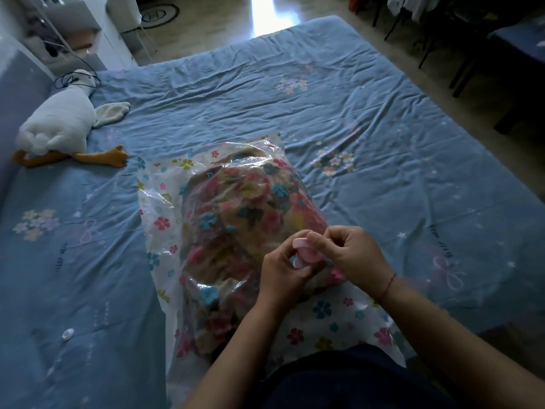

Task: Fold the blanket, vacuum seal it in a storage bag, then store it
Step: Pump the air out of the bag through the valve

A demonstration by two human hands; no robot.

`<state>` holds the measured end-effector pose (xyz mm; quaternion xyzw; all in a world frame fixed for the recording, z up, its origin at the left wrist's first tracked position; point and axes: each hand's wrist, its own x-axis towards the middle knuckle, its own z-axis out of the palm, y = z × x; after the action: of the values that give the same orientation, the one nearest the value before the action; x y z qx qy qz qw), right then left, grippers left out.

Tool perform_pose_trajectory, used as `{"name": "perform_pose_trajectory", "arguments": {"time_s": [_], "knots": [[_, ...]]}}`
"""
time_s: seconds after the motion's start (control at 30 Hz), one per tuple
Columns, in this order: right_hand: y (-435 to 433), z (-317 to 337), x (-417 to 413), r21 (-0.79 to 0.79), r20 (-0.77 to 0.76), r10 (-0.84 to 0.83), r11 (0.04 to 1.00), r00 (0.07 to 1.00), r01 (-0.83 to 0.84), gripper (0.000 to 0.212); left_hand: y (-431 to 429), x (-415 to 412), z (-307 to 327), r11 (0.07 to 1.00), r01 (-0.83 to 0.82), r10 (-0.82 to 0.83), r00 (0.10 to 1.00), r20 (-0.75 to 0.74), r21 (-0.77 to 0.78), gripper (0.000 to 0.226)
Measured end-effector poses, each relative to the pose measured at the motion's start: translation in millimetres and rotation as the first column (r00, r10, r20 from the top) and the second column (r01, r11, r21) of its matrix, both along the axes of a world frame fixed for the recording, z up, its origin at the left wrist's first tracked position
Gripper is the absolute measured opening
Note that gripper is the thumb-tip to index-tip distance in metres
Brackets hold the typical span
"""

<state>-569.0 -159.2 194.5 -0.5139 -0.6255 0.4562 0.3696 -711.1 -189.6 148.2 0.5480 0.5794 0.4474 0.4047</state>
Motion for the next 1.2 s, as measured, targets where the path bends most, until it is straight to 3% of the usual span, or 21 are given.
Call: {"name": "perform_pose_trajectory", "arguments": {"time_s": [0.2,0.27,0.43,0.5,0.7,0.93,1.13,1.2], "knots": [[1.7,84.2,1.7,0.27,-0.267,0.12,0.962,0.956,-0.045,0.052,2.1,-4.7,-4.1,1.0,-0.003,0.003,1.0,-0.019,-0.01,0.051],[3.3,73.2,2.4,0.248,-0.259,0.102,0.968,0.961,-0.036,0.052,0.4,-2.8,-4.8,1.0,-0.015,0.015,1.0,-0.004,-0.011,0.05],[1.6,0.5,1.4,-0.031,-0.037,0.013,0.999,0.999,-0.014,0.052,0.3,1.4,-2.9,1.0,-0.006,0.006,1.0,0.019,-0.003,0.048],[2.0,10.0,1.2,-0.017,-0.054,0.02,1.0,0.998,-0.021,0.047,1.2,0.3,-1.6,1.0,-0.005,0.005,1.0,0.009,0.011,0.045],[1.5,81.4,5.0,0.155,-0.402,0.167,0.981,0.9,-0.112,0.04,2.1,-4.2,-0.8,1.0,0.008,-0.007,1.0,0.03,-0.02,0.053],[2.4,6.3,0.2,-0.072,-0.106,0.021,0.997,0.994,-0.029,0.052,2.3,-1.1,-1.8,1.0,-0.003,0.002,1.0,0.029,0.012,0.047],[0.2,74.2,1.0,0.156,-0.355,0.084,0.987,0.931,-0.03,0.051,5.5,-5.3,-3.5,1.0,0.015,-0.015,1.0,-0.021,0.005,0.053],[1.2,71.8,2.8,0.172,-0.366,0.083,0.985,0.927,-0.02,0.05,3.9,-3.5,-3.9,1.0,0.01,-0.01,1.0,-0.007,-0.006,0.054]]}}
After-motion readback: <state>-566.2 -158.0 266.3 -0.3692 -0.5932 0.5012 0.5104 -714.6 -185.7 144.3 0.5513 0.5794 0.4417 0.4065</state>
